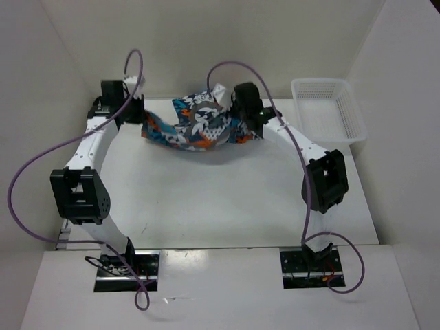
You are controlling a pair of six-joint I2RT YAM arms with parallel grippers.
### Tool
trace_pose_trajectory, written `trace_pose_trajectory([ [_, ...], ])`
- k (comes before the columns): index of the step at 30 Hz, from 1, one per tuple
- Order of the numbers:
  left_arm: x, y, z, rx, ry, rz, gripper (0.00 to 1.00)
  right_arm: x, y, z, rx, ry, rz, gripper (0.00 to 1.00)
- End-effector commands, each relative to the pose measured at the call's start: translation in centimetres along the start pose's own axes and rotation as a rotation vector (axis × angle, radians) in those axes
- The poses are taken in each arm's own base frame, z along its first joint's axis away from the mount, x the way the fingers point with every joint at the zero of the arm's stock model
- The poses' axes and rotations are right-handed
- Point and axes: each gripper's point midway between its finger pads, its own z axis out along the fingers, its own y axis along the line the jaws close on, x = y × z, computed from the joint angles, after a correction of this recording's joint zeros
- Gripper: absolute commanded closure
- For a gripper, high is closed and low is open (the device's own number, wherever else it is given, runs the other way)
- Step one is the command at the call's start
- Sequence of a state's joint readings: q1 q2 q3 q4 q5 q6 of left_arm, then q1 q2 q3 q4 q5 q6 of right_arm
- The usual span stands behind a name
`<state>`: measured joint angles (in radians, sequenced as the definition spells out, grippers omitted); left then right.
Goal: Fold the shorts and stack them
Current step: Flatten the shorts out
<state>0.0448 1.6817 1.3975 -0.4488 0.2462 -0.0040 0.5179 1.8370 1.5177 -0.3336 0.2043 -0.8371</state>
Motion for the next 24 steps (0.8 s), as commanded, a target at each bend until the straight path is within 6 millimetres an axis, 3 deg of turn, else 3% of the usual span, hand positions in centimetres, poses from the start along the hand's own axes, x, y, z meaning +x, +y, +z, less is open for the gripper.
trace_pose_trajectory([
  [1, -12.5, 1.5, -6.1, -0.103, -0.286, 0.062, 1.00, -7.6, -15.8, -5.2, 0.410, -0.167, 0.086, 0.97],
  [3, -16.6, 1.2, -9.9, -0.137, -0.398, 0.086, 1.00, -9.1, -18.1, -6.6, 0.461, -0.198, 0.104, 0.98],
  [4, -17.4, 1.5, -11.6, -0.159, -0.428, 0.086, 1.00, -9.7, -19.3, -7.9, 0.492, -0.213, 0.116, 0.98],
  [6, -17.2, 1.2, -12.9, -0.169, -0.424, 0.083, 1.00, -9.8, -20.1, -10.5, 0.511, -0.223, 0.101, 0.98],
  [8, -15.4, 2.2, -13.9, -0.199, -0.394, 0.059, 1.00, -8.1, -18.4, -10.3, 0.461, -0.166, 0.049, 0.98],
  [9, -14.6, 2.5, -13.9, -0.206, -0.381, 0.050, 1.00, -7.7, -18.2, -11.8, 0.453, -0.166, 0.029, 0.98],
  [10, -13.6, 2.8, -14.8, -0.218, -0.372, 0.039, 1.00, -5.5, -15.6, -10.2, 0.387, -0.105, -0.016, 0.98],
  [11, -10.4, 3.4, -13.3, -0.218, -0.291, 0.013, 1.00, -4.2, -14.0, -10.0, 0.338, -0.066, -0.077, 0.98],
  [12, -9.0, 3.0, -13.8, -0.216, -0.273, 0.009, 1.00, -1.8, -11.5, -10.0, 0.278, -0.015, -0.119, 0.98],
  [14, -4.3, 2.4, -12.8, -0.190, -0.158, -0.020, 1.00, 0.9, -8.4, -9.8, 0.194, 0.040, -0.187, 0.98],
  [15, 0.0, 1.8, -12.1, -0.169, -0.073, -0.042, 1.00, 4.3, -4.5, -8.9, 0.085, 0.121, -0.252, 0.98],
  [17, 5.2, 0.8, -11.8, -0.134, 0.039, -0.073, 1.00, 6.4, -1.3, -10.0, 0.002, 0.139, -0.300, 0.97],
  [18, 7.3, -0.2, -12.4, -0.122, 0.064, -0.070, 1.00, 9.5, 2.3, -9.6, -0.096, 0.196, -0.326, 0.94],
  [19, 13.3, -1.2, -11.8, -0.096, 0.221, -0.101, 1.00, 10.0, 3.7, -10.2, -0.126, 0.192, -0.339, 0.89],
  [20, 15.8, -2.1, -12.0, -0.082, 0.285, -0.092, 0.93, 10.6, 5.4, -10.4, -0.172, 0.186, -0.338, 0.60],
  [21, 17.8, -2.8, -12.6, -0.073, 0.322, -0.094, 0.84, 12.1, 7.4, -10.3, -0.219, 0.206, -0.333, 0.43],
  [23, 22.1, -3.8, -13.4, -0.045, 0.435, -0.115, 0.69, 12.5, 8.4, -10.8, -0.246, 0.204, -0.279, 0.24],
  [24, 22.5, -4.0, -13.3, -0.034, 0.444, -0.120, 0.59, 12.3, 8.7, -10.8, -0.253, 0.195, -0.254, 0.20],
])
